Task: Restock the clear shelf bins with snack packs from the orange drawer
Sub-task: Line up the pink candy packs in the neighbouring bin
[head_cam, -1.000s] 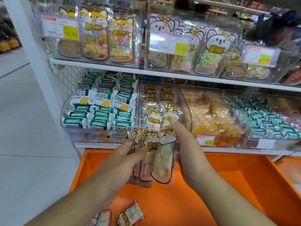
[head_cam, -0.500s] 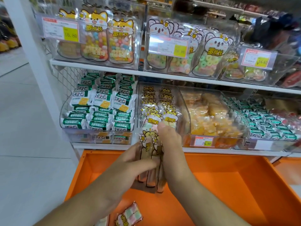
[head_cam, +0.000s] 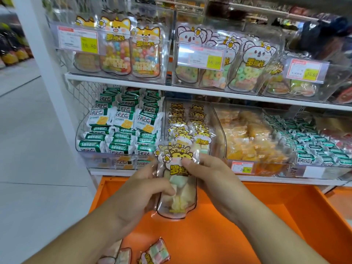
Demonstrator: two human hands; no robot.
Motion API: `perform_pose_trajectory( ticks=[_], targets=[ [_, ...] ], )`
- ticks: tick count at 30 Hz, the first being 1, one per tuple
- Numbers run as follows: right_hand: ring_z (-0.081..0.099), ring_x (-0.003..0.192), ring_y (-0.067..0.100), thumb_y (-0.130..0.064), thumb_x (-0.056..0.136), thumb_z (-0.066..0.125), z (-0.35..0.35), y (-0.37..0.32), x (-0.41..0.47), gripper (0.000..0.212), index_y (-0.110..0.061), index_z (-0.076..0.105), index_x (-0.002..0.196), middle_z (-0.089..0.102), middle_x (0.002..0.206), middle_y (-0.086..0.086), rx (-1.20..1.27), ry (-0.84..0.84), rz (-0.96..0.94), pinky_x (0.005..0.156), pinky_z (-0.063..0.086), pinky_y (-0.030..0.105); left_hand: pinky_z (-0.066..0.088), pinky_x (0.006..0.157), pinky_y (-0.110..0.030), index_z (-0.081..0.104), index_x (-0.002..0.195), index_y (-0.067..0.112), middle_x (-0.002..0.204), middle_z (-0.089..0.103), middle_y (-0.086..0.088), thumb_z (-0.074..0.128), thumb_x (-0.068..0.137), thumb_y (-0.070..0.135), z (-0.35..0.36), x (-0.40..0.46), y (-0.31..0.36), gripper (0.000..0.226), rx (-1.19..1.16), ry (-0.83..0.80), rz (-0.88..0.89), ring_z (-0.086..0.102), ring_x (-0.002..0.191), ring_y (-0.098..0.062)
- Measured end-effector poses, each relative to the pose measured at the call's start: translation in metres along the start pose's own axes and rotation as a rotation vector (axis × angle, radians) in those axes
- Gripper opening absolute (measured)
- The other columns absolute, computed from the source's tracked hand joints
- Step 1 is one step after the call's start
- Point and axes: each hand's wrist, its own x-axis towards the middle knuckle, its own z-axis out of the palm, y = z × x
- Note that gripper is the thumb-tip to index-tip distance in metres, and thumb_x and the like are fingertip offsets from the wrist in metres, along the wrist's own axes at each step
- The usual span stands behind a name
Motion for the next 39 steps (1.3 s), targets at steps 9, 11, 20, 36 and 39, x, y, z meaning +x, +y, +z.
perform_pose_trajectory(
  ticks=[9,11,20,36,39],
  targets=[
    [0.067,0.084,0.021,-0.05,0.102,0.062,0.01,0.011,0.004,0.028,-0.022,0.06,0.104,0.068,0.089,0.001,-0.168,0.212,-0.032,0.076,0.054,0.043,0.051,0.068,-0.018,0.051,0.112,0.031,0.09,0.074,0.007,0.085,0.083,0.045,0.013,-0.001,-0.008,0.047,0.405,0.089,0.025,0.071,0.08,-0.003],
    [0.071,0.096,0.031,-0.049,0.103,0.059,0.012,0.013,0.006,0.027,-0.023,0.058,0.107,0.072,0.101,0.011,-0.169,0.228,-0.02,0.085,0.057,0.051,0.046,0.061,-0.008,0.045,0.116,0.029,0.086,0.075,0.024,0.081,0.084,0.047,0.017,-0.003,-0.006,0.051,0.428,0.039,0.057,0.07,0.076,0.008],
    [0.066,0.087,0.018,-0.037,0.094,0.07,0.004,0.013,0.008,0.031,-0.018,0.055,0.113,0.066,0.086,-0.005,-0.107,0.019,0.094,0.088,0.057,0.049,0.053,0.087,-0.018,0.045,0.131,0.034,0.109,0.074,0.027,0.075,0.092,0.038,0.005,0.003,-0.01,0.049,0.436,0.031,0.117,0.07,0.101,0.006],
    [0.039,0.067,0.013,-0.001,0.078,0.087,-0.05,-0.032,0.083,0.049,-0.011,0.04,0.088,0.033,0.079,0.002,-0.416,0.263,-0.432,0.058,0.044,0.022,0.036,0.058,-0.01,0.047,0.131,0.033,0.09,0.054,0.023,0.076,0.092,0.045,0.011,0.092,0.047,0.051,0.973,0.214,0.42,0.053,0.072,0.012],
    [0.043,0.064,0.007,-0.001,0.08,0.087,-0.054,-0.026,0.101,0.046,-0.008,0.042,0.09,0.039,0.074,-0.005,-0.45,0.263,-0.434,0.058,0.044,0.014,0.04,0.074,-0.019,0.043,0.148,0.033,0.112,0.061,0.017,0.075,0.093,0.043,0.0,0.107,0.045,0.064,1.023,0.243,0.43,0.056,0.095,-0.005]
  ],
)
